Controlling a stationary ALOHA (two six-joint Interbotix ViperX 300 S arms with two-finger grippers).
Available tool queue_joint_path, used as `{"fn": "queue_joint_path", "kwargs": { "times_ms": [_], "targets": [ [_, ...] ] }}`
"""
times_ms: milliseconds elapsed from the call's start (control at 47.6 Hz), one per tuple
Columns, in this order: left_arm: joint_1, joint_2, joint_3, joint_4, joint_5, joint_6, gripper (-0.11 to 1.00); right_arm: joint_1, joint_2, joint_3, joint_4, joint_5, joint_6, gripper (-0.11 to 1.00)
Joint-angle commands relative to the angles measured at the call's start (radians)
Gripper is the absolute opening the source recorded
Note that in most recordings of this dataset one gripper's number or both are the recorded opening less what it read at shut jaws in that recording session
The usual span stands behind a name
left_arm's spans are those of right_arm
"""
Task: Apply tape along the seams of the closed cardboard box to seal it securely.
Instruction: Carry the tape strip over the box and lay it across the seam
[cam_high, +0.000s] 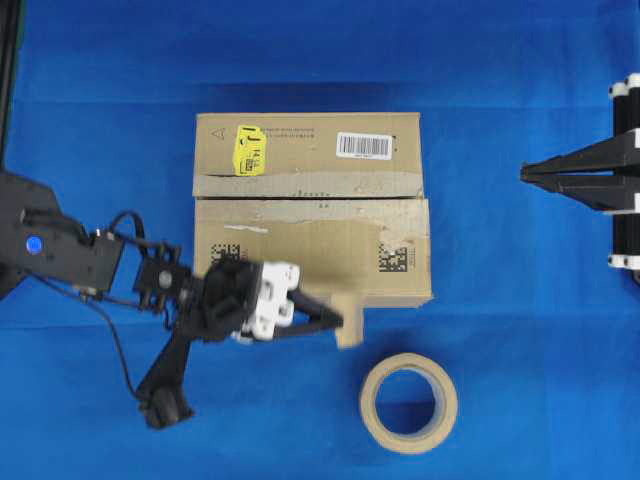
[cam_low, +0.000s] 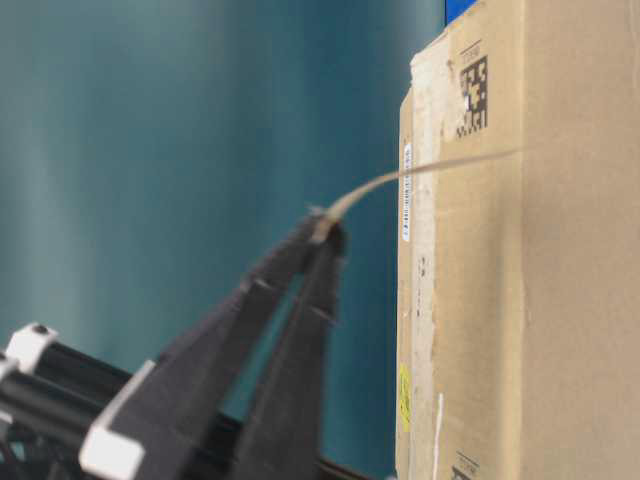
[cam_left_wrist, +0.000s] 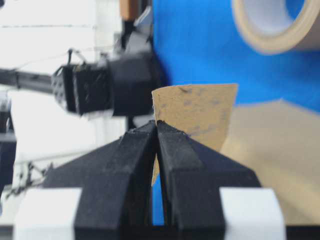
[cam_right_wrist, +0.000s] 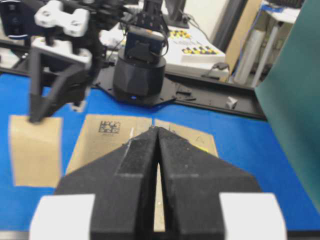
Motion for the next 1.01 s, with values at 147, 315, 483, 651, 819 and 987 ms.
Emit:
{"fn": "queue_joint_path", "kwargs": {
  "times_ms": [147, 315, 483, 651, 819, 987],
  "targets": [
    [0.101, -0.034, -0.008, 0.003, -0.012, 0.046, 0.02, -0.002, 0.002, -0.041, -0.037, 0.000, 0.002, 0.00],
    [0.153, -0.040, -0.003, 0.003, -0.012, 0.107, 0.02, -0.002, 0.002, -0.046, -0.048, 0.017, 0.002, 0.00],
    [0.196, -0.044, 0.003, 0.002, -0.011, 0.129, 0.02, -0.002, 0.002, -0.049, -0.057, 0.032, 0.002, 0.00],
    [0.221, -0.055, 0.017, 0.002, -0.006, 0.129, 0.02, -0.002, 0.003, -0.049, -0.064, 0.034, 0.002, 0.00],
    [0.222, -0.077, 0.048, 0.003, -0.003, 0.127, 0.02, 0.000, 0.005, -0.049, -0.067, 0.034, 0.002, 0.00],
    [0.224, -0.098, 0.081, 0.002, 0.044, 0.112, 0.02, 0.000, 0.011, -0.049, -0.067, 0.032, 0.002, 0.00]
  ]
}}
